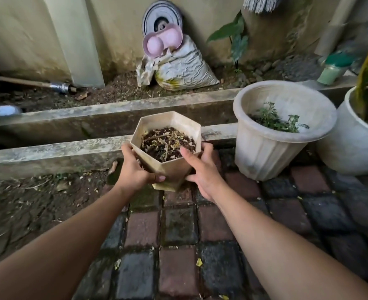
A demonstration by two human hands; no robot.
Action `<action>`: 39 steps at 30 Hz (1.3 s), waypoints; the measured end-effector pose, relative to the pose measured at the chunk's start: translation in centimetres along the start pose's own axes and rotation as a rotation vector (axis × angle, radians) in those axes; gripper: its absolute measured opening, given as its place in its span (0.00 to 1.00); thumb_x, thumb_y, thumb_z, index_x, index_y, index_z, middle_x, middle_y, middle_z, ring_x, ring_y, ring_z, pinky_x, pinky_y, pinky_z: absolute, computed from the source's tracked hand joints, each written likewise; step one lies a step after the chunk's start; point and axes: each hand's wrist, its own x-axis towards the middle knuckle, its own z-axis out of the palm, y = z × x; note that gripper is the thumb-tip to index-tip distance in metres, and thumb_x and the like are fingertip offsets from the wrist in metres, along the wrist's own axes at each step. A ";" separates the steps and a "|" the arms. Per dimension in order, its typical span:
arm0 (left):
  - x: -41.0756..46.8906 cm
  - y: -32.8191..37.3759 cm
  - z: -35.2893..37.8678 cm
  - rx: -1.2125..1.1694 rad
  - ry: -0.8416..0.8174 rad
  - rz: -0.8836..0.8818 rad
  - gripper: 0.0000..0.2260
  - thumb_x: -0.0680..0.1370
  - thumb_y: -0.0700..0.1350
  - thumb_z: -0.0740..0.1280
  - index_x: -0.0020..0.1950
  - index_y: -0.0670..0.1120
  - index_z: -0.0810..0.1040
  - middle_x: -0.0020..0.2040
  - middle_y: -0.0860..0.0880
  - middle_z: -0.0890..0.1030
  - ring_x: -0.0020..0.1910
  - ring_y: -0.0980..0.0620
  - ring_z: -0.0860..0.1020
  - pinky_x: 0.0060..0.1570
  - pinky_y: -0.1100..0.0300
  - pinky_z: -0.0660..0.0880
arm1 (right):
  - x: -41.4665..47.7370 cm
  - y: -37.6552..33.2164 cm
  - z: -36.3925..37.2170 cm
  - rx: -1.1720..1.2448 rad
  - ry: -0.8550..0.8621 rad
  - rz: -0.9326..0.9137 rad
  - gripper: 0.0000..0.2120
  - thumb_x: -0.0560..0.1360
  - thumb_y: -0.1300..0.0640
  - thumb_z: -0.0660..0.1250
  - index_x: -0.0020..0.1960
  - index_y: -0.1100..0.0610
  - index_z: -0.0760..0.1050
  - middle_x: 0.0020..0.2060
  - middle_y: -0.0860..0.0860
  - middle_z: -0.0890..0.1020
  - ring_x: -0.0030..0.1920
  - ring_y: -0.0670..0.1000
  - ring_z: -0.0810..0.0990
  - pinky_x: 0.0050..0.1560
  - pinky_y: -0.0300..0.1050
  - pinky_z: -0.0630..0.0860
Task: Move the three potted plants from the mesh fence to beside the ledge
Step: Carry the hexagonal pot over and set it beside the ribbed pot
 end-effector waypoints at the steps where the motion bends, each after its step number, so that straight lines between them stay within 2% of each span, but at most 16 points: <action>1: 0.1 -0.3 0.1 0.001 0.011 -0.011 0.47 0.53 0.32 0.81 0.63 0.47 0.58 0.68 0.37 0.75 0.70 0.36 0.76 0.67 0.34 0.77 | 0.2 0.1 0.0 -0.024 0.006 0.009 0.24 0.70 0.45 0.76 0.59 0.42 0.66 0.69 0.49 0.78 0.67 0.54 0.78 0.67 0.79 0.69; 3: 0.4 -0.7 0.4 -0.012 0.040 -0.036 0.46 0.52 0.31 0.80 0.62 0.47 0.59 0.64 0.39 0.76 0.68 0.35 0.77 0.60 0.31 0.81 | 0.7 -0.1 -0.1 -0.104 0.022 0.001 0.25 0.71 0.47 0.75 0.60 0.45 0.65 0.71 0.55 0.73 0.69 0.59 0.77 0.67 0.74 0.73; 6: 1.4 -1.0 1.1 -0.103 0.071 -0.074 0.37 0.54 0.28 0.71 0.58 0.48 0.61 0.57 0.43 0.76 0.63 0.30 0.79 0.39 0.38 0.86 | 1.6 -1.1 0.3 -0.251 0.038 -0.025 0.27 0.69 0.47 0.71 0.62 0.47 0.61 0.68 0.55 0.69 0.67 0.59 0.74 0.68 0.69 0.74; 9: 2.6 -1.0 1.1 -0.192 0.064 -0.055 0.36 0.56 0.25 0.67 0.59 0.47 0.62 0.59 0.41 0.78 0.64 0.29 0.80 0.49 0.30 0.83 | 1.9 -1.0 0.6 -0.253 0.056 -0.034 0.26 0.70 0.47 0.69 0.63 0.46 0.60 0.66 0.52 0.66 0.67 0.57 0.72 0.69 0.69 0.73; 10: 2.9 -0.9 1.1 -0.209 0.058 -0.055 0.36 0.57 0.25 0.67 0.60 0.46 0.63 0.58 0.42 0.79 0.64 0.30 0.80 0.48 0.32 0.83 | 1.9 -0.7 0.7 -0.242 0.067 -0.042 0.25 0.71 0.48 0.69 0.63 0.46 0.60 0.67 0.52 0.66 0.67 0.57 0.72 0.69 0.69 0.73; 12: 3.3 -0.6 1.0 -0.253 0.048 -0.080 0.33 0.59 0.25 0.64 0.60 0.46 0.63 0.57 0.44 0.79 0.60 0.31 0.80 0.34 0.41 0.84 | 1.9 -0.3 0.9 -0.237 0.081 -0.059 0.24 0.73 0.48 0.69 0.64 0.45 0.60 0.67 0.52 0.66 0.67 0.57 0.72 0.69 0.68 0.73; 14: 3.4 -0.3 0.8 -0.386 0.018 -0.143 0.28 0.63 0.26 0.60 0.59 0.47 0.63 0.59 0.42 0.78 0.55 0.30 0.78 0.28 0.42 0.82 | 2.1 -0.4 1.1 -0.243 0.094 -0.072 0.24 0.73 0.47 0.67 0.65 0.44 0.60 0.67 0.54 0.69 0.65 0.57 0.74 0.65 0.64 0.76; 17: 3.2 0.2 -0.1 -0.616 -0.047 -0.273 0.27 0.65 0.39 0.62 0.64 0.44 0.73 0.60 0.39 0.81 0.61 0.31 0.78 0.38 0.32 0.82 | 2.7 -1.0 0.6 -0.283 0.128 -0.080 0.27 0.75 0.47 0.64 0.72 0.45 0.61 0.65 0.54 0.76 0.59 0.55 0.77 0.55 0.55 0.76; 19: 3.2 0.8 -0.4 -0.596 -0.077 -0.324 0.31 0.69 0.45 0.64 0.74 0.42 0.73 0.61 0.39 0.82 0.62 0.33 0.79 0.42 0.33 0.83 | 3.4 -1.5 0.0 -0.340 0.107 -0.045 0.31 0.76 0.47 0.63 0.77 0.45 0.59 0.68 0.53 0.77 0.63 0.56 0.77 0.64 0.60 0.77; 22: 3.5 1.0 -0.5 -0.548 -0.084 -0.300 0.34 0.72 0.39 0.65 0.79 0.50 0.67 0.72 0.36 0.75 0.63 0.30 0.77 0.42 0.35 0.83 | 4.4 -2.0 -0.6 -0.378 0.070 0.002 0.35 0.75 0.45 0.63 0.81 0.43 0.57 0.74 0.50 0.74 0.72 0.56 0.74 0.72 0.66 0.72; 26: 3.4 0.7 -0.2 -0.544 -0.067 -0.257 0.28 0.80 0.32 0.60 0.78 0.52 0.68 0.77 0.32 0.70 0.61 0.29 0.76 0.40 0.37 0.84 | 5.0 -2.3 -1.0 -0.382 0.047 0.002 0.34 0.74 0.45 0.63 0.80 0.41 0.61 0.74 0.48 0.75 0.73 0.54 0.75 0.73 0.65 0.72; 29: 2.8 0.7 0.2 -0.558 -0.072 -0.227 0.25 0.78 0.34 0.65 0.73 0.53 0.70 0.76 0.32 0.72 0.60 0.29 0.78 0.39 0.38 0.84 | 5.3 -2.7 -1.5 -0.395 0.029 -0.005 0.33 0.72 0.45 0.63 0.78 0.40 0.64 0.69 0.47 0.79 0.67 0.52 0.80 0.68 0.65 0.77; 31: 2.2 0.5 0.6 -0.565 -0.060 -0.225 0.27 0.74 0.39 0.69 0.71 0.54 0.70 0.76 0.35 0.73 0.66 0.27 0.78 0.41 0.36 0.84 | 5.5 -3.3 -1.9 -0.419 0.006 -0.007 0.33 0.72 0.46 0.63 0.77 0.40 0.66 0.63 0.46 0.82 0.62 0.52 0.82 0.65 0.66 0.80; 34: 1.7 0.0 1.3 -0.572 -0.014 -0.232 0.33 0.72 0.41 0.71 0.75 0.57 0.67 0.78 0.40 0.71 0.70 0.29 0.76 0.47 0.34 0.83 | 5.9 -4.1 -2.1 -0.473 0.009 -0.024 0.32 0.73 0.49 0.61 0.78 0.43 0.67 0.55 0.44 0.82 0.58 0.53 0.82 0.64 0.66 0.80; 36: 1.7 -0.2 1.5 -0.558 -0.010 -0.231 0.37 0.72 0.42 0.71 0.79 0.59 0.62 0.78 0.40 0.71 0.72 0.30 0.75 0.49 0.32 0.82 | 6.1 -4.3 -1.9 -0.472 0.035 -0.042 0.30 0.76 0.52 0.59 0.78 0.46 0.66 0.52 0.44 0.80 0.52 0.52 0.81 0.57 0.59 0.82; 39: 2.1 0.2 0.7 -0.422 -0.032 -0.196 0.43 0.72 0.42 0.72 0.79 0.68 0.56 0.79 0.42 0.71 0.69 0.36 0.77 0.46 0.36 0.81 | 5.4 -3.4 -0.9 -0.454 0.130 -0.097 0.26 0.83 0.55 0.58 0.80 0.47 0.63 0.55 0.46 0.80 0.45 0.48 0.78 0.44 0.46 0.74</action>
